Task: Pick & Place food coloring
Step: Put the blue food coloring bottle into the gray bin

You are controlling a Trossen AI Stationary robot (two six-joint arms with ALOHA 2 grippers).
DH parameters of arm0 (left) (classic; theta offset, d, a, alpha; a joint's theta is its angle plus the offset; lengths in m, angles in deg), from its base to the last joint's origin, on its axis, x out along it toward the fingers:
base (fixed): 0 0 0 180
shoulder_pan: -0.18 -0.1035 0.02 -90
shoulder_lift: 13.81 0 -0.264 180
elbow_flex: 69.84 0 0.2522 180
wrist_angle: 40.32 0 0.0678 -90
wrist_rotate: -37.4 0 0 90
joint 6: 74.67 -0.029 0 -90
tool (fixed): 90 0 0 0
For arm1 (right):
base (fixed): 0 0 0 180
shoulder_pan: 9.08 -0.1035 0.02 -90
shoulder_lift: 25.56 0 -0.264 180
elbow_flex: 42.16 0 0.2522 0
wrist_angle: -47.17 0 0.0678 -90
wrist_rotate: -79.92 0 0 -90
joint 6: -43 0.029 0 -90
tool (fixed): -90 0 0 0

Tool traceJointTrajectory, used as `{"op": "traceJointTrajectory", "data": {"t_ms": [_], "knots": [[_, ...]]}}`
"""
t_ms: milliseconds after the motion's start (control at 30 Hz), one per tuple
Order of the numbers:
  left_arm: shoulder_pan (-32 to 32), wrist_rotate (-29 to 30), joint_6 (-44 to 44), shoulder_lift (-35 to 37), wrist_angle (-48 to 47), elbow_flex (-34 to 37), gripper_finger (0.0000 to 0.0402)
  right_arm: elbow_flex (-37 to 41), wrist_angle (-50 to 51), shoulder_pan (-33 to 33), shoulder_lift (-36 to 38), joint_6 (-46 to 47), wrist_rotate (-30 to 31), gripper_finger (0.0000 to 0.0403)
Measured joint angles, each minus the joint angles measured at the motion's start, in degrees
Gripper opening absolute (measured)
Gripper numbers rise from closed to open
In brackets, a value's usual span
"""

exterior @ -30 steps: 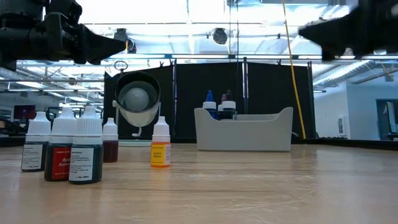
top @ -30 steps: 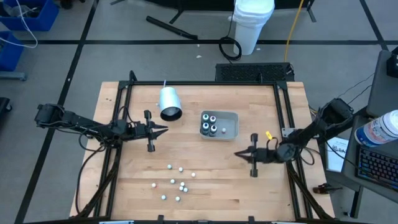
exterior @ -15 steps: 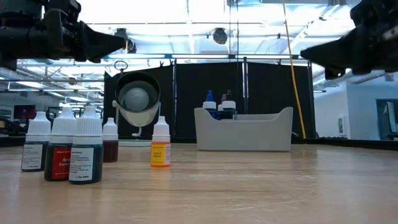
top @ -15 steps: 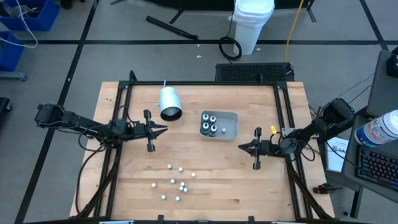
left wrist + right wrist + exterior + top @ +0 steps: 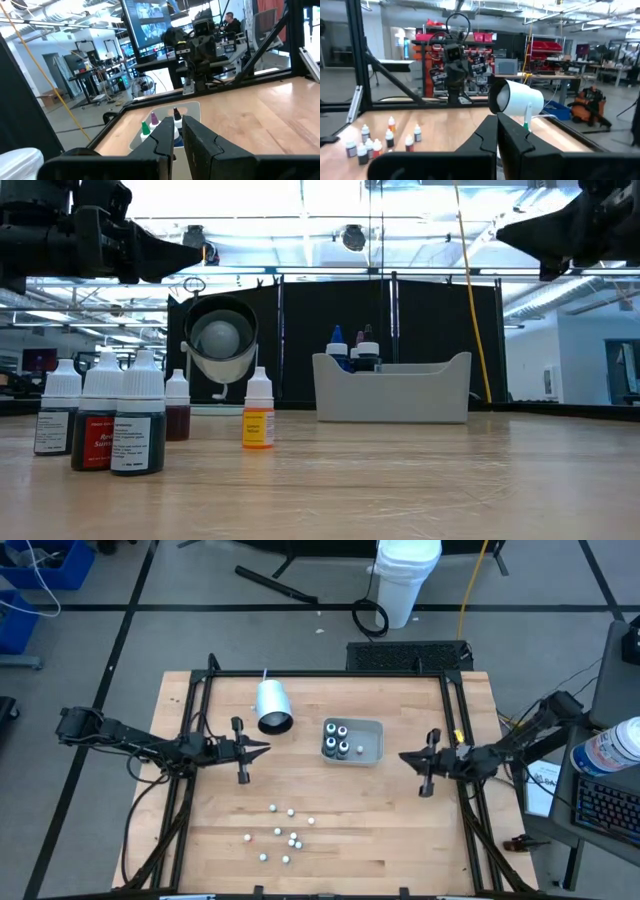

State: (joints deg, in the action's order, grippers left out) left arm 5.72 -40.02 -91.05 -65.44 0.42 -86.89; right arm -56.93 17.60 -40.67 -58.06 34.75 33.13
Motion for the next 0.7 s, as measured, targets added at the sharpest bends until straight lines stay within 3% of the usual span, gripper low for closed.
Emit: {"op": "traceJointTrajectory", "data": {"t_ms": [133, 267, 533, 700], "knots": [[0.0, 0.0, 0.0, 0.0, 0.0, 0.0, 0.0047, 0.0, 10.6, 0.0, 10.5, 2.7, -1.5, 0.0], [0.0, 0.0, 0.4, 0.0, 0.0, 0.0, 0.0047, 0.0, 19.6, 0.0, 16.4, 5.4, -3.0, 0.0], [0.0, 0.0, 0.9, 0.0, -0.3, 0.0, 0.0047, 0.1, 31.2, 0.1, 21.9, 14.3, -2.6, 0.0], [0.0, 0.0, 1.0, 0.0, -0.3, 0.0, 0.0047, 0.2, 38.8, 1.6, 23.0, 24.1, 1.7, 0.0]]}}
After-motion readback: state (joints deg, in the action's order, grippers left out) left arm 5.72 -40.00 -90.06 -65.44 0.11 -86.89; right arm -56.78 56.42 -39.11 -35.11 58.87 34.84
